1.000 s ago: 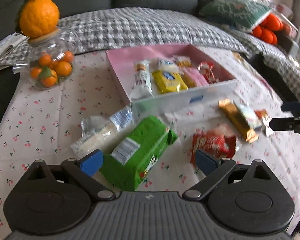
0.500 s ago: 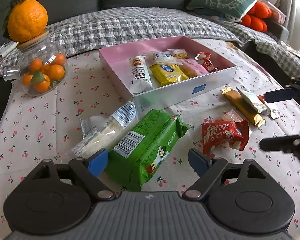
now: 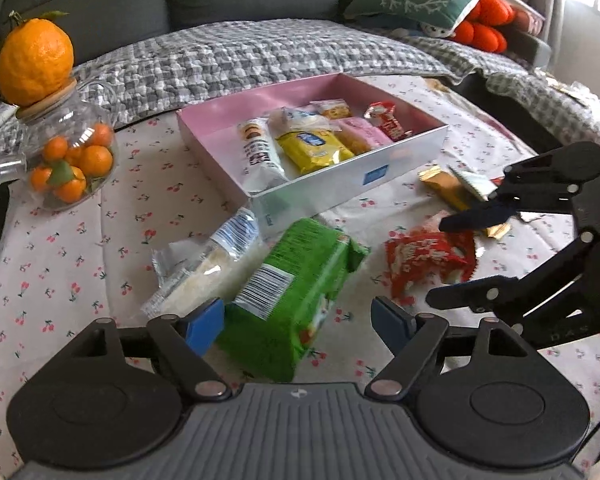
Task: Organize snacks
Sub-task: 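Grasp the green wafer pack with the left gripper while the right grasps the red candy pack, then carry both packs into the pink box and open both grippers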
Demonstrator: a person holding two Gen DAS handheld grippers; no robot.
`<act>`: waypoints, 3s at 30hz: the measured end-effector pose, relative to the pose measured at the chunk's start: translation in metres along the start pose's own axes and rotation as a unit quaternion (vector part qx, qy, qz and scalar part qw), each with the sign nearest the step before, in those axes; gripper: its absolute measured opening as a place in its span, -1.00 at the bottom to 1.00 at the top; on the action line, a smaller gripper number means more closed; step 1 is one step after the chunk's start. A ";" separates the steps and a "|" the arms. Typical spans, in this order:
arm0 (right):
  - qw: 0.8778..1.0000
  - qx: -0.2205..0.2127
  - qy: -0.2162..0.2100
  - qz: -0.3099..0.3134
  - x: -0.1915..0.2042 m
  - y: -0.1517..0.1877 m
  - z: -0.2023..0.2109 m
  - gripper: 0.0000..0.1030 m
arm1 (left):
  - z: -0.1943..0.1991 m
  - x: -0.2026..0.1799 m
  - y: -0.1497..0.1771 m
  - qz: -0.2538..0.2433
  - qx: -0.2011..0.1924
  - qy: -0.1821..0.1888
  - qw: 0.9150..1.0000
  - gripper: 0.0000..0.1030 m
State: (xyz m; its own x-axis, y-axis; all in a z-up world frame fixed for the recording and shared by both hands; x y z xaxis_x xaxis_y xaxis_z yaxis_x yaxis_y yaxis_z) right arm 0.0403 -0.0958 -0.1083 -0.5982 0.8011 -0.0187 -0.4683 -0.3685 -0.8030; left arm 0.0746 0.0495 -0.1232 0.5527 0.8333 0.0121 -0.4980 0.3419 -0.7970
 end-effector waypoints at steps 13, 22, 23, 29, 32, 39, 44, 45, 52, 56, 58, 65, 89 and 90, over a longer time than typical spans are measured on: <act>1.000 -0.008 -0.007 -0.011 0.000 -0.005 0.007 -0.33 | -0.005 0.006 -0.001 -0.002 0.007 -0.005 1.000 -0.05; 0.997 -0.009 -0.020 -0.070 -0.012 -0.010 0.015 -0.34 | 0.004 -0.003 -0.011 0.015 -0.003 0.013 1.000 -0.23; 0.997 -0.009 -0.022 -0.078 -0.014 -0.011 0.016 -0.34 | 0.005 -0.003 -0.012 0.020 -0.003 0.016 1.000 -0.27; 0.993 -0.015 -0.036 -0.113 -0.020 -0.015 0.025 -0.34 | 0.010 -0.002 -0.011 0.047 0.004 0.028 0.998 -0.30; 0.990 -0.019 -0.041 -0.131 -0.023 -0.018 0.028 -0.34 | 0.015 -0.002 -0.013 0.058 0.003 0.035 0.998 -0.30; 0.985 -0.035 -0.036 -0.165 -0.038 -0.024 0.037 -0.34 | 0.028 -0.003 -0.023 0.075 -0.016 0.045 0.996 -0.30; 0.979 -0.054 -0.022 -0.194 -0.056 -0.031 0.042 -0.34 | 0.032 0.001 -0.035 0.094 -0.035 0.039 0.994 -0.30; 0.978 -0.058 -0.018 -0.201 -0.061 -0.033 0.043 -0.34 | 0.032 0.003 -0.038 0.098 -0.039 0.036 0.994 -0.30; 0.963 -0.086 0.021 -0.255 -0.099 -0.047 0.041 -0.34 | 0.025 0.014 -0.062 0.133 -0.066 0.005 0.989 -0.30; 0.952 -0.096 0.046 -0.286 -0.121 -0.052 0.035 -0.34 | 0.014 0.025 -0.074 0.156 -0.075 -0.021 0.985 -0.30; 0.946 -0.100 0.052 -0.303 -0.129 -0.054 0.031 -0.34 | 0.007 0.031 -0.078 0.168 -0.074 -0.035 0.982 -0.30; 0.925 -0.118 0.081 -0.351 -0.156 -0.060 0.014 -0.34 | -0.019 0.042 -0.092 0.192 -0.069 -0.074 0.976 -0.30; 0.906 -0.090 0.137 -0.390 -0.207 -0.068 -0.087 -0.33 | -0.107 0.053 -0.118 0.134 -0.062 -0.123 0.981 -0.29; 0.907 -0.089 0.138 -0.387 -0.207 -0.068 -0.088 -0.33 | -0.108 0.050 -0.119 0.126 -0.064 -0.125 0.982 -0.29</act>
State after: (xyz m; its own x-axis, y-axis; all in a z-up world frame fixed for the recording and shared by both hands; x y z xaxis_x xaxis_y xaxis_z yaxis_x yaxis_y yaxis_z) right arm 0.2532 -0.1948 -0.1030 0.0627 0.8838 0.4636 -0.5517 0.4178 -0.7218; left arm 0.2339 0.0038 -0.0931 0.2335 0.9705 -0.0599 -0.5010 0.0672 -0.8629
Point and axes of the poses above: each gripper's, at about its wrist camera, not at the fingertips, and z roughly against the way its jaws point, x to its left, y to its underside, the point moved 7 cm from there along -z, roughly the way its jaws point, and after that the axes turned 10 degrees about -x, right-handed, at the moved point
